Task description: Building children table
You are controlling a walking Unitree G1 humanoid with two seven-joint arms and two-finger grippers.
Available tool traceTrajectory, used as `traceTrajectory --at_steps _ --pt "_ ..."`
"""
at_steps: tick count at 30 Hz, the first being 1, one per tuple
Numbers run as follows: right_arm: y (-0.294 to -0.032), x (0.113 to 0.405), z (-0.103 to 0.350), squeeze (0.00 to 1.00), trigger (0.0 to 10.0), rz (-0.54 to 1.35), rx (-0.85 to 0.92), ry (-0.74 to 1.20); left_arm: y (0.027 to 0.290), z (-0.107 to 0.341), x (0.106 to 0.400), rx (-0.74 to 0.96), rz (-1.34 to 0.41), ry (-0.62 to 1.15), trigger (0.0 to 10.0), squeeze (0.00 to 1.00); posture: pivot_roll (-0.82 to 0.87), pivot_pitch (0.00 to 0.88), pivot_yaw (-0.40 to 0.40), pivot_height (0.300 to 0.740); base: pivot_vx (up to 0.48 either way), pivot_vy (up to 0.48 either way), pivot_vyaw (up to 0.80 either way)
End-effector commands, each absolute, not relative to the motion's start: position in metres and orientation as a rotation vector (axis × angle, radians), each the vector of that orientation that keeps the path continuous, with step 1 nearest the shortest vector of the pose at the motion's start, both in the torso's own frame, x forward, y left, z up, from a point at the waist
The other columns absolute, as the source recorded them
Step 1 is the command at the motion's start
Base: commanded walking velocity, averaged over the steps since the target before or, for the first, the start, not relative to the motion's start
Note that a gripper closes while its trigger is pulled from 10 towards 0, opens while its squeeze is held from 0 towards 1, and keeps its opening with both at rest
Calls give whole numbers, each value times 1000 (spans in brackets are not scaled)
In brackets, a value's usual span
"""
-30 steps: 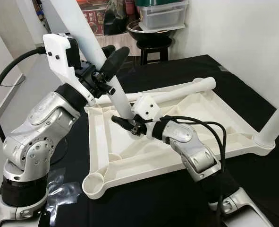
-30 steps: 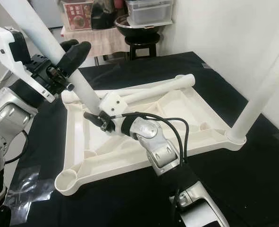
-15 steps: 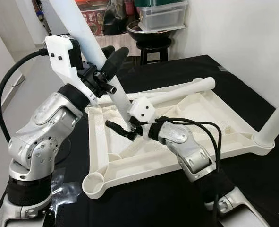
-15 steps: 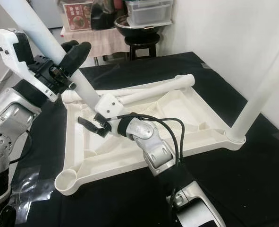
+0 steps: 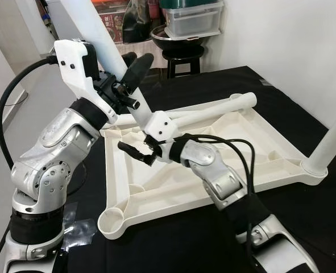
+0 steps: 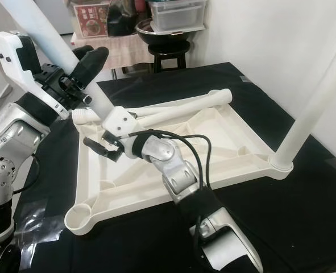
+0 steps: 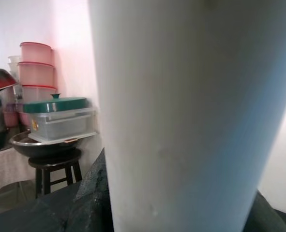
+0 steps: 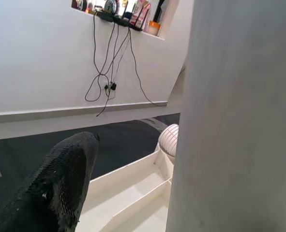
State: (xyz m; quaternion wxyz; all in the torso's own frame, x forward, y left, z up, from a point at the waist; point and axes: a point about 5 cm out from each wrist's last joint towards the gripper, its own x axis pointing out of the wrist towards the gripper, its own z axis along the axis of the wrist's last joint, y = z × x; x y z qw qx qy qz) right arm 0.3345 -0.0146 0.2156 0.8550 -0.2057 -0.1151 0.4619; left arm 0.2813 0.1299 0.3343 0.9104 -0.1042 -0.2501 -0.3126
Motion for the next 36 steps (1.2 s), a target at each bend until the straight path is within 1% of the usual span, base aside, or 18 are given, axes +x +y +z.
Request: traceTrajectory --at_steps 1,3,4,12,14,27,28,29,30,32,34,35,36 --pt "2 328 207 0 7216 1044 -451 -223 122 346 275 -237 -712 -578 0 0 -70 22 57 740 0 0 0" --pt "2 328 207 0 7216 1044 -452 -223 122 346 275 -238 -713 -578 0 0 -70 22 57 740 0 0 0" --pt "2 329 207 0 0 1035 -453 -223 121 346 275 -244 -718 -579 0 0 -71 22 58 740 0 0 0" --pt "0 335 208 0 0 1005 -455 -229 119 346 276 -252 -724 -579 0 0 -72 21 60 740 0 0 0" --pt "0 336 212 0 0 991 -422 -250 119 347 276 -268 -728 -582 0 0 -70 20 61 740 0 0 0" --pt "2 335 212 0 0 996 -393 -274 123 351 276 -312 -713 -605 0 0 -75 26 54 740 0 0 0" --pt "1 335 212 0 0 992 -392 -274 127 351 277 -333 -692 -612 10000 612 -84 29 54 740 0 0 0" --pt "1 335 212 0 0 992 -392 -274 127 351 277 -333 -692 -612 10000 612 -84 29 54 740 0 0 0" --pt "-2 337 213 0 0 982 -389 -274 133 351 278 -374 -672 -616 10000 1000 -86 30 56 740 0 0 0" --pt "-3 337 213 0 0 977 -387 -273 134 351 278 -392 -672 -616 10000 1000 -86 30 56 740 0 0 0" --pt "-6 339 214 0 0 961 -373 -271 144 351 279 -416 -643 -620 10000 1000 -88 30 58 740 0 0 0" --pt "-6 339 214 0 0 961 -373 -271 144 351 279 -416 -643 -620 10000 1000 -88 30 58 740 0 0 0" --pt "-9 341 215 0 0 950 -357 -269 152 352 280 -425 -621 -624 10000 1000 -88 30 58 740 0 0 0"
